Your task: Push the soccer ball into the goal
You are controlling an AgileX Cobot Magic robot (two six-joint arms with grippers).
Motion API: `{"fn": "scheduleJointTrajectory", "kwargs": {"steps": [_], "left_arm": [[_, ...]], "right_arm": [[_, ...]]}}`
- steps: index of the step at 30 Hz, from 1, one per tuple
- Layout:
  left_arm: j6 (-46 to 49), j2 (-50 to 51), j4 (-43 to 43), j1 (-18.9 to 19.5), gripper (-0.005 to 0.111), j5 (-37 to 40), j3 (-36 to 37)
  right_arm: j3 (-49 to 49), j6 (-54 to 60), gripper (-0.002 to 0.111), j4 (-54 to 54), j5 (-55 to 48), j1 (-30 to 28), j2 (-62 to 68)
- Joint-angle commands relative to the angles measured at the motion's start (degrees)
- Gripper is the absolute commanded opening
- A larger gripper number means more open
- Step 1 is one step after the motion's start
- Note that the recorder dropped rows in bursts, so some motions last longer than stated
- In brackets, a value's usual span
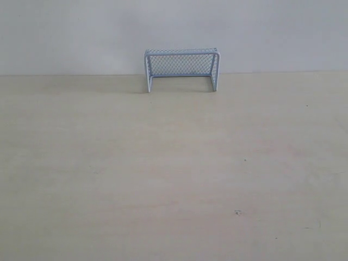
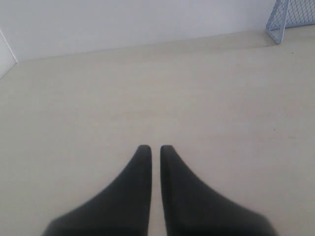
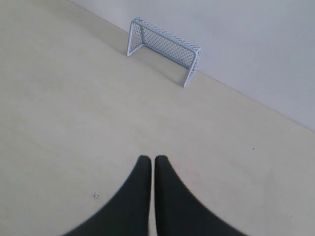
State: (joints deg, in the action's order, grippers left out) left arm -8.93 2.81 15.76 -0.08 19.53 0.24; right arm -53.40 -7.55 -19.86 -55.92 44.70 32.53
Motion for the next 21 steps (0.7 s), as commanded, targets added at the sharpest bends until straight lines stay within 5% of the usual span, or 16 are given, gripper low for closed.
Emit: {"fn": "scheduleJointTrajectory", "kwargs": {"steps": [1, 21], "left_arm": [[-0.53, 0.32, 0.01, -0.45, 0.006, -0.19, -0.24], [-0.53, 0.32, 0.01, -0.45, 0.006, -0.19, -0.24]], "right_arm": [[0.9, -0.12, 0.0, -0.29, 0.39, -0.23, -1.66], [10.64, -1.83, 0.0, -0.23, -0.73, -0.23, -18.21]]}}
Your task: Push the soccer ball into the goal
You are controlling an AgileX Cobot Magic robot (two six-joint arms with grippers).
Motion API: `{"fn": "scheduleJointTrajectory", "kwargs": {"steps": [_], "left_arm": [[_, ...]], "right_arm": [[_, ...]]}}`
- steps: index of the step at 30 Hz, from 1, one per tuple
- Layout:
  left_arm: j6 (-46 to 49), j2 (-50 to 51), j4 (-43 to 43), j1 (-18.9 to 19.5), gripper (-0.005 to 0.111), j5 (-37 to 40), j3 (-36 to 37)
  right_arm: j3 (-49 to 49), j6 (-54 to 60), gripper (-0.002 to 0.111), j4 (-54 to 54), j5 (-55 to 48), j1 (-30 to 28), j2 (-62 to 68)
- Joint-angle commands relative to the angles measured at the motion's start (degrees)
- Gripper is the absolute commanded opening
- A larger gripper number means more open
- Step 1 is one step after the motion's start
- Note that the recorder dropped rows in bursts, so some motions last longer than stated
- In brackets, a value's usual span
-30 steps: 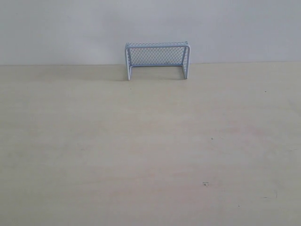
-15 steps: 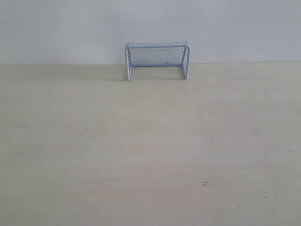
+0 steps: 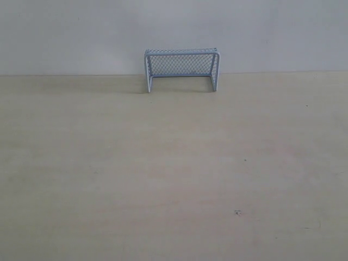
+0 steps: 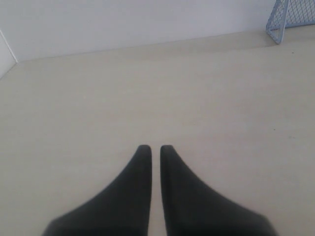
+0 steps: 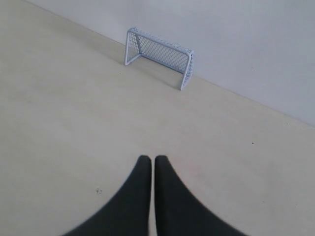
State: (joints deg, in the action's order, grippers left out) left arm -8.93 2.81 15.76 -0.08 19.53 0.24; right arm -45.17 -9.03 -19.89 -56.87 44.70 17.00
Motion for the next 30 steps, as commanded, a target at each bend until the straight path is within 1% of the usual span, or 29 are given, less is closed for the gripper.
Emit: {"fn": "scheduleJointTrajectory", "kwargs": {"steps": [1, 4, 15, 18, 22, 26, 30], "left_arm": [[-0.53, 0.32, 0.01, -0.45, 0.006, -0.19, -0.24], [-0.53, 0.32, 0.01, -0.45, 0.006, -0.19, -0.24], [-0.53, 0.31, 0.14, -0.45, 0.006, -0.19, -0.24], [-0.53, 0.31, 0.14, -0.45, 0.006, -0.19, -0.24], [-0.53, 0.31, 0.14, -0.45, 0.006, -0.19, -0.24], [-0.53, 0.31, 0.14, -0.45, 0.006, -0.19, -0.24], [-0.53, 0.31, 0.14, -0.45, 0.006, -0.19, -0.24]], "right_arm": [[2.92, -0.35, 0.0, -0.19, 0.49, -0.23, -3.26], [4.32, -0.35, 0.0, -0.19, 0.92, -0.23, -4.46], [4.53, -0.35, 0.0, 0.04, 0.5, -0.23, -4.33], [4.53, -2.39, 0.0, 0.03, 0.62, -0.23, -4.33], [4.53, -5.87, 0.0, -0.08, 2.25, -0.23, -4.33], [4.53, -6.11, 0.0, -0.06, 7.2, -0.4, -4.33], [5.78, -5.68, 0.0, 1.09, 11.49, -7.27, -4.33]]}}
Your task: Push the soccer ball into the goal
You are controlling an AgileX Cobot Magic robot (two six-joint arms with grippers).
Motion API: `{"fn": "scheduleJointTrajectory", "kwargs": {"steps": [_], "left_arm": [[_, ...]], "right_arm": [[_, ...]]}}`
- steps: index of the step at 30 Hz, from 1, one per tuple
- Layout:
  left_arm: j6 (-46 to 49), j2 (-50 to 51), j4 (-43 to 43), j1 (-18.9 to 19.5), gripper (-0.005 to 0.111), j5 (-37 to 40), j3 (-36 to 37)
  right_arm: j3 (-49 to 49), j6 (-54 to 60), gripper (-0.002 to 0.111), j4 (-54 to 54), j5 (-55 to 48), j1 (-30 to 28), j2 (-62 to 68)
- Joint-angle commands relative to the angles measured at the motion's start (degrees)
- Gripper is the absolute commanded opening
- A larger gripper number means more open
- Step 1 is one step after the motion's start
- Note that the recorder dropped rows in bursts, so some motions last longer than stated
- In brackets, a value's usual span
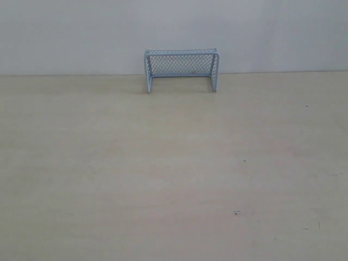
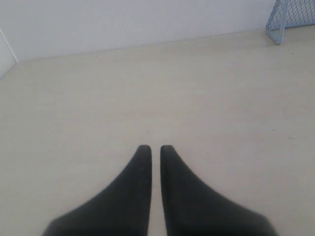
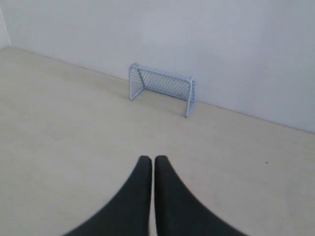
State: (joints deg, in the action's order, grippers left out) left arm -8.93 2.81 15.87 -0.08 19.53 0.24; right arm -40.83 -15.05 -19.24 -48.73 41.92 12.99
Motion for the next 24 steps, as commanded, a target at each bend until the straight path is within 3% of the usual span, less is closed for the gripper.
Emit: {"fn": "scheduleJointTrajectory", "kwargs": {"steps": [1, 11, 24], "left_arm": [[-0.53, 0.31, 0.03, -0.45, 0.006, -0.19, -0.24], [-0.53, 0.31, 0.03, -0.45, 0.006, -0.19, -0.24], [-0.53, 0.31, 0.03, -0.45, 0.006, -0.19, -0.24]], "right_arm": [[2.28, 0.34, 0.0, 0.43, 4.21, -5.84, -0.31], [10.2, 0.42, 0.0, 5.23, 18.67, -15.55, -0.31], [16.51, 0.91, 0.0, 11.19, 23.46, -28.85, -0.31]]}}
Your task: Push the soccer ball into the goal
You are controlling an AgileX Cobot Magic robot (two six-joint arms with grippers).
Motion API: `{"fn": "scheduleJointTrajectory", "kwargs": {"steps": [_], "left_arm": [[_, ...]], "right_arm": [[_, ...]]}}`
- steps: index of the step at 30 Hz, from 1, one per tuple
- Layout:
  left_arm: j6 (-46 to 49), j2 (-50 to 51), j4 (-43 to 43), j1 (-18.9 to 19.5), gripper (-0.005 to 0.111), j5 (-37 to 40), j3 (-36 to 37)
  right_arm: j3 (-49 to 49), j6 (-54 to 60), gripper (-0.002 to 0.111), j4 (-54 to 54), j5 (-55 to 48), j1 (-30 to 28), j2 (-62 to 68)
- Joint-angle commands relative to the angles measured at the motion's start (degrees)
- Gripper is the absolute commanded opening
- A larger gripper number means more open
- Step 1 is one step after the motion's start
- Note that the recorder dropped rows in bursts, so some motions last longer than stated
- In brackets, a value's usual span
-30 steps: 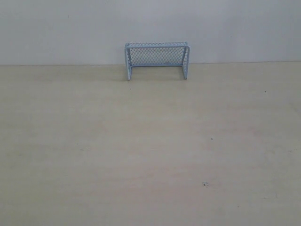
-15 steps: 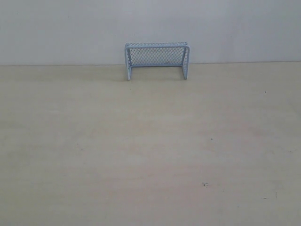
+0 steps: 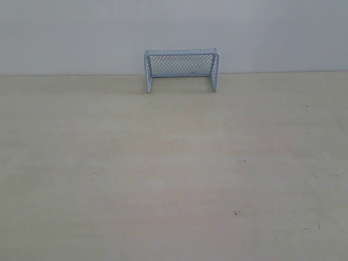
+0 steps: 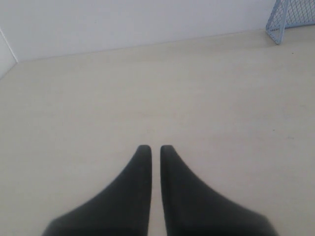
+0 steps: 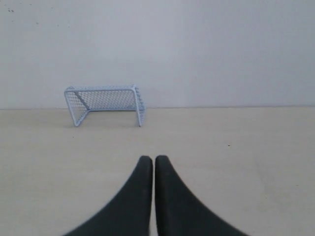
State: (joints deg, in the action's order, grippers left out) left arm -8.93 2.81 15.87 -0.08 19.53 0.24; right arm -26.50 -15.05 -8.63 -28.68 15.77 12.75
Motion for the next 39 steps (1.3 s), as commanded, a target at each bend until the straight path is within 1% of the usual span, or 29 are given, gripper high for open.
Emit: {"fn": "scheduleJointTrajectory", "kwargs": {"steps": [1, 6, 11, 18, 25, 30, 39], "left_arm": [[-0.53, 0.31, 0.03, -0.45, 0.006, -0.19, -0.24], [-0.53, 0.31, 0.03, -0.45, 0.006, -0.19, -0.24], [-0.53, 0.31, 0.03, -0.45, 0.006, -0.19, -0.24], [-0.53, 0.31, 0.03, -0.45, 0.006, -0.19, -0.24], [-0.53, 0.31, 0.03, -0.45, 0.006, -0.19, -0.24], [-0.53, 0.31, 0.03, -0.45, 0.006, -0.19, -0.24], [-0.53, 0.31, 0.03, -0.45, 0.006, -0.19, -0.24]], "right_arm": [[3.06, 1.03, 0.0, 0.58, 5.06, -3.33, -0.08], [6.61, 2.92, 0.0, 0.58, 12.02, -5.58, -0.18], [7.88, 3.53, 0.0, 0.58, 11.5, -6.57, -0.18], [11.49, 3.53, 0.0, 0.71, 13.89, -10.11, -0.31], [17.17, 3.52, 0.0, 0.81, 17.81, -11.58, -4.76], [20.34, 3.39, 0.0, 0.95, 18.72, -12.82, -7.37], [26.5, 3.39, 0.0, 5.47, 19.62, -15.26, -11.69]]}}
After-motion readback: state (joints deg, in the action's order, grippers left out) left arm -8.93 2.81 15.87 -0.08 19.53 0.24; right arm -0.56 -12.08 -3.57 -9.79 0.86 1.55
